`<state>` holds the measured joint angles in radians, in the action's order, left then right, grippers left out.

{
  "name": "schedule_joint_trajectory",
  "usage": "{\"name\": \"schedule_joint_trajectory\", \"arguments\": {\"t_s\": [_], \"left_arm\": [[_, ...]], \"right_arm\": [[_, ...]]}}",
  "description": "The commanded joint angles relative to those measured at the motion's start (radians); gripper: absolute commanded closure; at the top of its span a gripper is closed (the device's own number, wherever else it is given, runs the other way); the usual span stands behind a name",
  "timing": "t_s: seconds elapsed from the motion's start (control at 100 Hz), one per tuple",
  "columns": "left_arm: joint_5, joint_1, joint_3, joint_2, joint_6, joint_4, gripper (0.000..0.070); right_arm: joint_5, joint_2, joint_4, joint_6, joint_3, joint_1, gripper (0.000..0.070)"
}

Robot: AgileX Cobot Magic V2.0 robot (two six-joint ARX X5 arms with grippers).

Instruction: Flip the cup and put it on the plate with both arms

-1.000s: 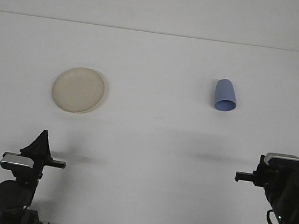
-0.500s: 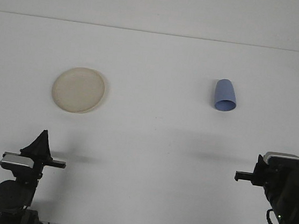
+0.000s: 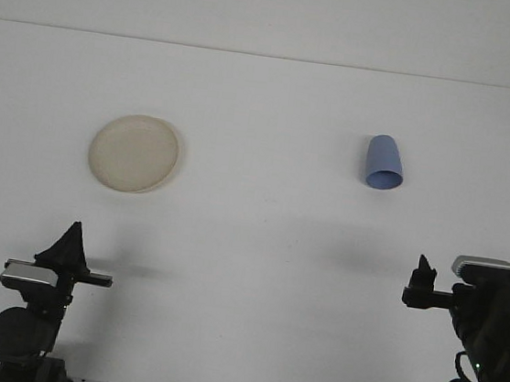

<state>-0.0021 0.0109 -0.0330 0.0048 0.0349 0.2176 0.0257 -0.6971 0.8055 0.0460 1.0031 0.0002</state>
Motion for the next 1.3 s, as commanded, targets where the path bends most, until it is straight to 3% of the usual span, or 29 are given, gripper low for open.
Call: {"name": "schedule_joint_trajectory", "arguments": {"t_s": [0.0,1.29], "left_arm": [[-0.005,0.0,0.019,-0.002,-0.005,0.012,0.0688],[-0.005,0.0,0.019,-0.002,-0.005,0.012,0.0688]], "right_arm": [[0.001,-0.043,-0.051,0.018,0.017,0.001,0.0104],[0.031,-0.947,-1.081,-0.056,-0.139,-0.011,0.0105]]}}
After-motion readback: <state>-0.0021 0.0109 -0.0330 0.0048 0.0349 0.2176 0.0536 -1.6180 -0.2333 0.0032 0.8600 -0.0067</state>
